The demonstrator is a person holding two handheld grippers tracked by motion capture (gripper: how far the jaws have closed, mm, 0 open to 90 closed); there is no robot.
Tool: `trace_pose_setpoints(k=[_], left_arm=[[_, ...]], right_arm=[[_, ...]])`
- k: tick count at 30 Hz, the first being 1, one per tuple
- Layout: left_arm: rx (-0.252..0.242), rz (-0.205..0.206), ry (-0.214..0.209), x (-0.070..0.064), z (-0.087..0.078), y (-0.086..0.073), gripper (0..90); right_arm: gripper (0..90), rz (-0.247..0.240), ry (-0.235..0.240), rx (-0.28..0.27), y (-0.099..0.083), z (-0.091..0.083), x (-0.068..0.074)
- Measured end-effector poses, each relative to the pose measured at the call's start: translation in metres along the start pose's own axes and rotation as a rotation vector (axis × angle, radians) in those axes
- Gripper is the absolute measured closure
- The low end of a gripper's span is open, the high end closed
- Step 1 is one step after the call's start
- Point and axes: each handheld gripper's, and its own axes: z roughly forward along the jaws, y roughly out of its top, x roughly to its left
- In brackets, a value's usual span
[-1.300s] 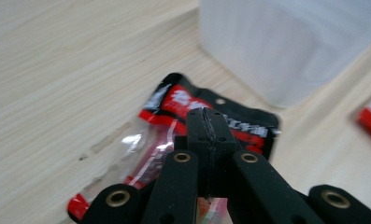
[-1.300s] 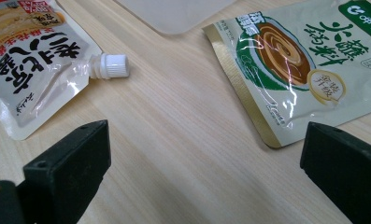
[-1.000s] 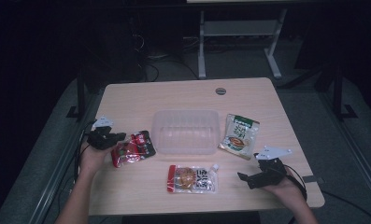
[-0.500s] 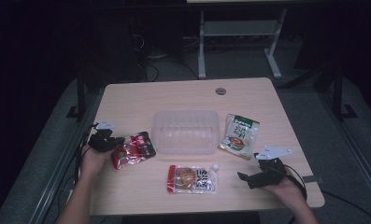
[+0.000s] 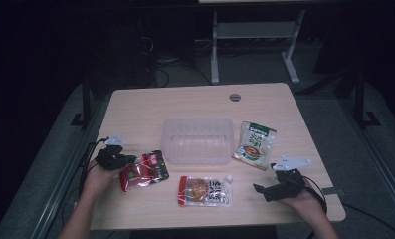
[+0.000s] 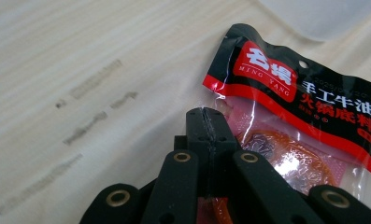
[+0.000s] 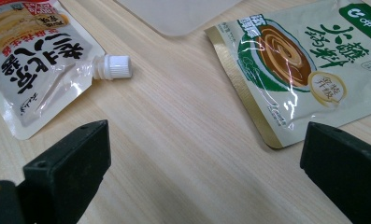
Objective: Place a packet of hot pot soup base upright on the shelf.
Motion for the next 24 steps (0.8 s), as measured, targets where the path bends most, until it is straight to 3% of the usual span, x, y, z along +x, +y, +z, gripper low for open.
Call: trace_pose_setpoints(k=[3,6,20,24], left_arm=[[0.011,0.008,-0.002,-0.005,-0.002,-0.001,89.8],[0.002,-0.008,-0.032,-0.01,-0.003,-0.005,89.9],[0.04,0.03,-0.078,-0.041,-0.013,-0.013,89.8],[0.026,0.036,-0.094,-0.047,-0.016,-0.014,89.8]], right_arm=[[1.5,-0.001,-0.003,0.001,0.0,-0.001,0.0],[1.5,-0.001,-0.005,0.002,0.0,-0.001,0.0],[1.5,0.0,-0.006,0.003,0.0,-0.001,0.0],[1.5,0.003,-0.006,0.001,-0.001,-0.001,0.0]])
